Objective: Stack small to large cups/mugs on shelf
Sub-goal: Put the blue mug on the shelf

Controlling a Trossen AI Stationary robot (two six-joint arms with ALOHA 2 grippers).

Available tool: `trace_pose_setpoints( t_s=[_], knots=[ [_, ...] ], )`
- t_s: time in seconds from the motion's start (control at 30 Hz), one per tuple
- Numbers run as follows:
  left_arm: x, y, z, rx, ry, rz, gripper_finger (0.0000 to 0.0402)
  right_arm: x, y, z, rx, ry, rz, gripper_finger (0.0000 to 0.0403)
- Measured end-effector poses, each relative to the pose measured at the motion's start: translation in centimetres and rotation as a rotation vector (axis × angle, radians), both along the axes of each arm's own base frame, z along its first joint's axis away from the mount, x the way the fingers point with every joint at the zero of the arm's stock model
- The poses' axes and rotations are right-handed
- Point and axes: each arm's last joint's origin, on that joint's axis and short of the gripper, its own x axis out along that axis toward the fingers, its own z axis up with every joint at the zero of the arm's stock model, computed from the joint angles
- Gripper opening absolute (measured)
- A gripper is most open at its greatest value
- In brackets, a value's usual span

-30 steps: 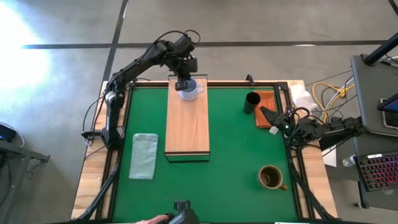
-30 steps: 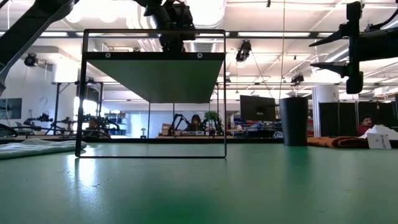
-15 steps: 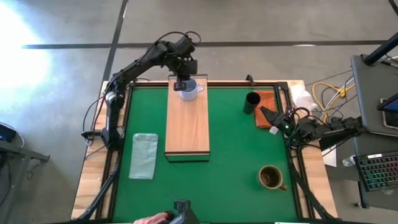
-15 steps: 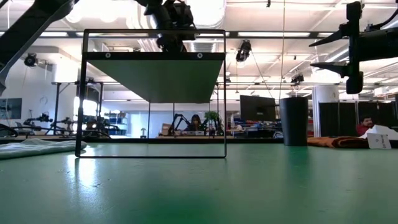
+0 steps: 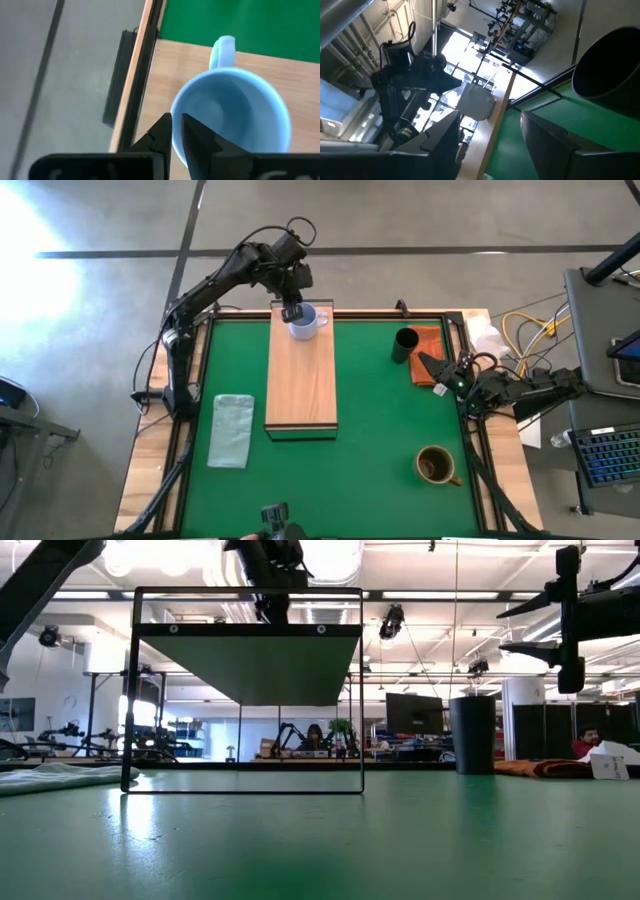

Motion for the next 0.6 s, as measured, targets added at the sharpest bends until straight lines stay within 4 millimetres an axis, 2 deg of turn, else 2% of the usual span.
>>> trace_pose_setpoints(
  t_s=[0.13, 0.23, 0.4, 0.53, 0.6],
  knots=[
    [-0.6, -0.9, 0.8, -0.015, -0.011, 0.091, 0.0025, 0.1, 0.1, 0.1, 0.057, -0.063, 0.053, 0.0197],
    [-1.5, -1.8, 2.1, -0.021, -0.053, 0.135, 0.0025, 0.1, 0.3, 0.9, 0.033, -0.094, 0.125, 0.0169],
    [-3.9, -3.6, 4.5, -0.04, -0.14, 0.213, 0.0025, 0.1, 0.3, 5.2, -0.143, -0.016, 0.13, 0.0086],
    [-5.3, -5.0, 5.5, -0.072, -0.217, 0.272, 0.0025, 1.0, 0.5, 8.4, -0.241, 0.191, 0.14, 0.0021],
    [-5.8, -5.3, 5.4, -0.095, -0.26, 0.31, 0.0025, 1.8, 0.6, 9.7, -0.242, 0.296, 0.143, 0.0014]
  ],
)
